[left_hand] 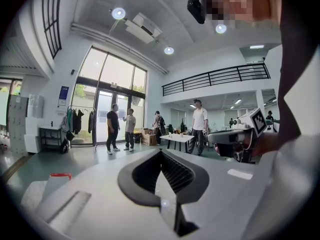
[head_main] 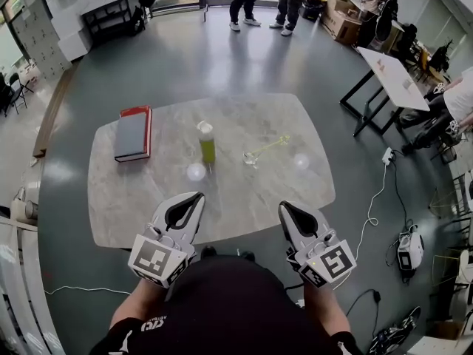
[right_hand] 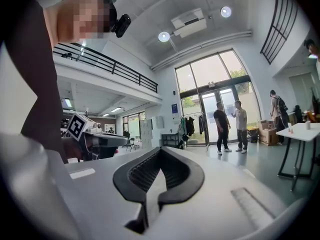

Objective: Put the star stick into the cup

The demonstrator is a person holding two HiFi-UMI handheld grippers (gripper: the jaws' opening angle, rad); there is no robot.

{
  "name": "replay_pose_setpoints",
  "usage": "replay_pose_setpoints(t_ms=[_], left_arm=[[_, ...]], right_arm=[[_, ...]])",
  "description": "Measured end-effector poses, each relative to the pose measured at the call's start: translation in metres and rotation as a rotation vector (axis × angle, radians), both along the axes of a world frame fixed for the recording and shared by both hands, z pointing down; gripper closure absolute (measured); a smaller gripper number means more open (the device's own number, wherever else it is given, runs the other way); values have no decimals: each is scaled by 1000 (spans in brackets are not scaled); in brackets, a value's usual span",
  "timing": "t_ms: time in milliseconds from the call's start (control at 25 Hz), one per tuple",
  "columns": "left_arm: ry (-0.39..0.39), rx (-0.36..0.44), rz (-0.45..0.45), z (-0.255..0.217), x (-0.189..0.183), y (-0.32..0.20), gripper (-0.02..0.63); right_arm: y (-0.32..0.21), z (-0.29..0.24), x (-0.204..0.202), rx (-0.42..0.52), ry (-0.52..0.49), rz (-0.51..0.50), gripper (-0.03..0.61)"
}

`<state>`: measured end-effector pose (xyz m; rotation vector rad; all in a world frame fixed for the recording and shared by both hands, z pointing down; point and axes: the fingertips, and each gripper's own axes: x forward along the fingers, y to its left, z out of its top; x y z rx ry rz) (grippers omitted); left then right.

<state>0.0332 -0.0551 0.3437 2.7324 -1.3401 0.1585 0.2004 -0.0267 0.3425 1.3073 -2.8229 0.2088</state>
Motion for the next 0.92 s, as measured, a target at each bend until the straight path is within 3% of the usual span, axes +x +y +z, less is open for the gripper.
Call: replay_pose_setpoints(t_ms=[920], left_arm=[[2, -9, 11, 4, 12, -8, 612]], right_arm=[[-5, 12, 8, -28, 8, 10, 565]])
